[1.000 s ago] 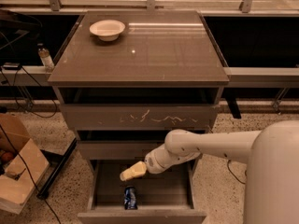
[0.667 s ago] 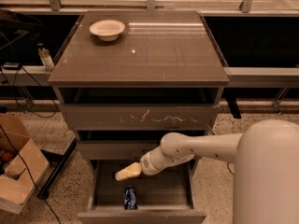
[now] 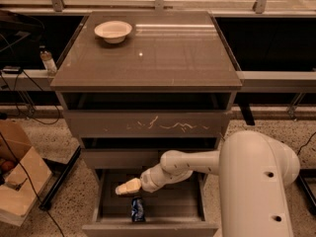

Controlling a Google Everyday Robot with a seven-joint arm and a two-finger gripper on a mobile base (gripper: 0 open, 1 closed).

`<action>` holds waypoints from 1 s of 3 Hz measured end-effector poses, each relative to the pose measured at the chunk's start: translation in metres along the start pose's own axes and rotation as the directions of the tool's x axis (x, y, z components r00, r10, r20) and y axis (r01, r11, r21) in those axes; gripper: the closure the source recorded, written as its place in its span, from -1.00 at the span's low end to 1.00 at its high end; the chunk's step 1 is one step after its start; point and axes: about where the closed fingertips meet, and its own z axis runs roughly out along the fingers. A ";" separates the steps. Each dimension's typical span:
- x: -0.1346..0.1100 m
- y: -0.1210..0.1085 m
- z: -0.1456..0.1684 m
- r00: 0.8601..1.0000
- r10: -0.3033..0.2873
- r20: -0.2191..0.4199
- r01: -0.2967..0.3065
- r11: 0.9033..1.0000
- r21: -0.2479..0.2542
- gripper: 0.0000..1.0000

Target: Pick pepsi can from bottom drawer and place on counter

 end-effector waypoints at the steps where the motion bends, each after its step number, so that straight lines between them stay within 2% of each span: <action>1: 0.002 -0.004 0.008 1.000 0.012 -0.003 -0.012 1.000 -0.006 -1.00; 2: -0.003 -0.009 0.026 0.999 0.030 -0.011 -0.030 1.000 -0.002 -1.00; 3: -0.010 -0.018 0.057 0.998 0.052 -0.026 -0.052 0.999 -0.005 -1.00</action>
Offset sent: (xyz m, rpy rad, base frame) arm 0.0162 0.0243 -0.0438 -0.0146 0.0471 -0.0318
